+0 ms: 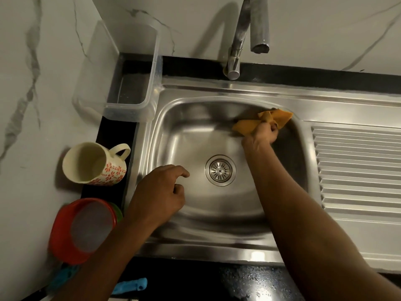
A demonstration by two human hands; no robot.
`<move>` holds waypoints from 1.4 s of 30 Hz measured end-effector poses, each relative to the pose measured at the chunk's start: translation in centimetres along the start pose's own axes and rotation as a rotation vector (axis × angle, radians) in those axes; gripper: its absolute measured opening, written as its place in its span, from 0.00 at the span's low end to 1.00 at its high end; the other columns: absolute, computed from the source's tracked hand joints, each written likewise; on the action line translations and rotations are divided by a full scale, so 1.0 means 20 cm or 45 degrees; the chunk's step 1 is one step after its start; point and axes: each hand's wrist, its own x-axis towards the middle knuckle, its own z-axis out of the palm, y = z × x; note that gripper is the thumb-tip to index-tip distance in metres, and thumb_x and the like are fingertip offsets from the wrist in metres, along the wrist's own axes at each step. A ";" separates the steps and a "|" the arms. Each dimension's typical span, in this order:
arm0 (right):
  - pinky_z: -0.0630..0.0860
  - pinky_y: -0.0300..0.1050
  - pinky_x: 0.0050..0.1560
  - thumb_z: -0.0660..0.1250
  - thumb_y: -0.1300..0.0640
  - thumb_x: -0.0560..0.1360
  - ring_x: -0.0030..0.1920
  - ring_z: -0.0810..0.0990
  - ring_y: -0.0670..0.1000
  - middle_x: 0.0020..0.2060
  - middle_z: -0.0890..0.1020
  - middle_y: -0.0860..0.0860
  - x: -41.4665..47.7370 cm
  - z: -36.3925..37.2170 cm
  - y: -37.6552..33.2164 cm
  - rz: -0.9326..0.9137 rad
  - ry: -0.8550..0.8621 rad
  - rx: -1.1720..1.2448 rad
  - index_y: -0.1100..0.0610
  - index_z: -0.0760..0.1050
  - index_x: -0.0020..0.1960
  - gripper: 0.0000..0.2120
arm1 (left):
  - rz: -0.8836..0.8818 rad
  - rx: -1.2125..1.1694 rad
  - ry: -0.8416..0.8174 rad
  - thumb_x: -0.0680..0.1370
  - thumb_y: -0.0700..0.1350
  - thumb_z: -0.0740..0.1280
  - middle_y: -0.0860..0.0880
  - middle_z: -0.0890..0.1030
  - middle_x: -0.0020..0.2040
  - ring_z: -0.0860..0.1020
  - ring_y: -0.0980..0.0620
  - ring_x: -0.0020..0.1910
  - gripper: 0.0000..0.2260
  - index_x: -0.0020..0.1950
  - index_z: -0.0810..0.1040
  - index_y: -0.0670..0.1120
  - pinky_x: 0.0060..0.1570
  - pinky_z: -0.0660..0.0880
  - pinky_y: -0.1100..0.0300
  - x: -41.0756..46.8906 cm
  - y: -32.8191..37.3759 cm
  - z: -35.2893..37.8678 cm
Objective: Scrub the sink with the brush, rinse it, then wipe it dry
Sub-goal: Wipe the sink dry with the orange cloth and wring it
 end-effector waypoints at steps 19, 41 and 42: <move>0.78 0.46 0.40 0.62 0.68 0.79 0.41 0.78 0.52 0.44 0.81 0.56 -0.59 0.28 0.83 0.085 -0.803 -0.736 0.62 0.79 0.55 0.09 | 0.015 0.035 0.036 0.76 0.38 0.68 0.54 0.82 0.59 0.75 0.57 0.46 0.18 0.63 0.82 0.53 0.52 0.78 0.58 -0.10 -0.03 -0.14; 0.75 0.62 0.66 0.64 0.66 0.76 0.60 0.81 0.59 0.57 0.82 0.58 -0.62 -0.49 0.00 0.782 -1.488 -0.528 0.58 0.75 0.69 0.22 | 0.045 -0.055 0.143 0.75 0.40 0.69 0.57 0.81 0.52 0.79 0.56 0.47 0.17 0.61 0.81 0.54 0.45 0.81 0.51 -0.32 0.19 -0.13; 0.75 0.63 0.66 0.66 0.65 0.75 0.59 0.80 0.59 0.56 0.81 0.58 -0.62 -0.52 -0.05 0.806 -1.486 -0.461 0.57 0.75 0.68 0.22 | 0.036 -0.056 0.166 0.75 0.39 0.69 0.57 0.81 0.52 0.78 0.56 0.47 0.17 0.61 0.81 0.54 0.45 0.81 0.52 -0.33 0.22 -0.13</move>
